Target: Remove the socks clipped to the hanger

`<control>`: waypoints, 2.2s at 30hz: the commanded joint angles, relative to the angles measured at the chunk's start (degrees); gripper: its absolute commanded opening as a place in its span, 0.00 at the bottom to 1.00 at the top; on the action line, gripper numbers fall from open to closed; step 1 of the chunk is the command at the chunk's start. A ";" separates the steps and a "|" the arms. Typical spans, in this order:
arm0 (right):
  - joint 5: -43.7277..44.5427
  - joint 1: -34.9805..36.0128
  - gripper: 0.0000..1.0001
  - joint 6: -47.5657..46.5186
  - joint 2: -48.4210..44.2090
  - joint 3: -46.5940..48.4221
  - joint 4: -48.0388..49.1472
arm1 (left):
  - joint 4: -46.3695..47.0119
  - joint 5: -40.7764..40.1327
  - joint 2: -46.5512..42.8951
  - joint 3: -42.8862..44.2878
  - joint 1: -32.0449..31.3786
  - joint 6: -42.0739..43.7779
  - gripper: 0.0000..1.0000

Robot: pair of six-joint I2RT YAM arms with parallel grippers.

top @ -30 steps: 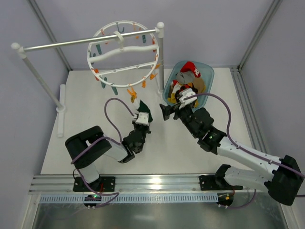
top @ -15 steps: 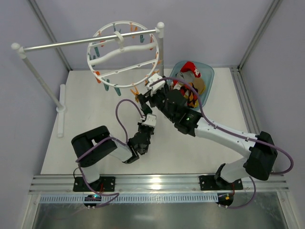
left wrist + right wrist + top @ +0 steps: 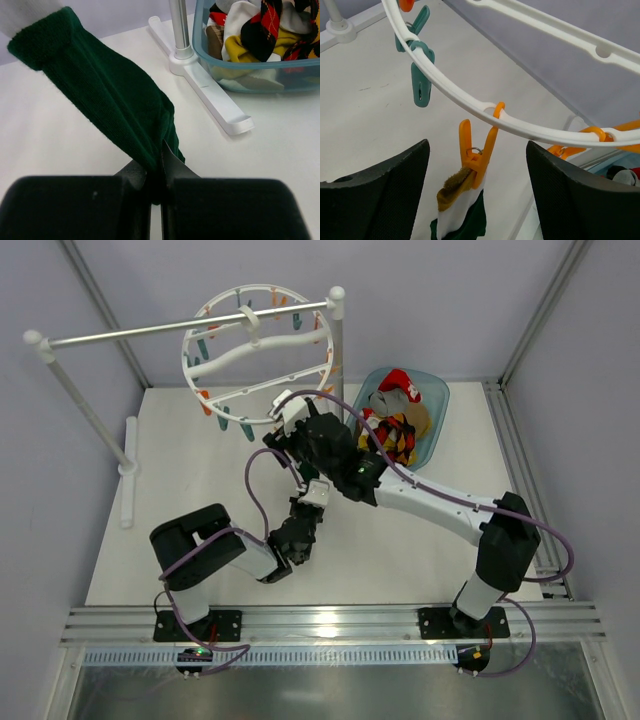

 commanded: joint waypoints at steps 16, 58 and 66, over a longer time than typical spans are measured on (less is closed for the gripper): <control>-0.40 0.58 0.65 0.07 5.17 11.00 -8.31 | 12.98 0.37 1.63 0.16 -1.78 1.43 0.00; 11.93 -13.88 1.00 6.74 -33.66 -28.70 11.29 | -2.56 33.57 -5.93 2.79 -2.22 -7.44 0.00; 14.89 -22.18 1.00 11.50 -44.74 -39.18 20.60 | -21.18 45.79 -7.95 19.31 1.81 -10.51 0.00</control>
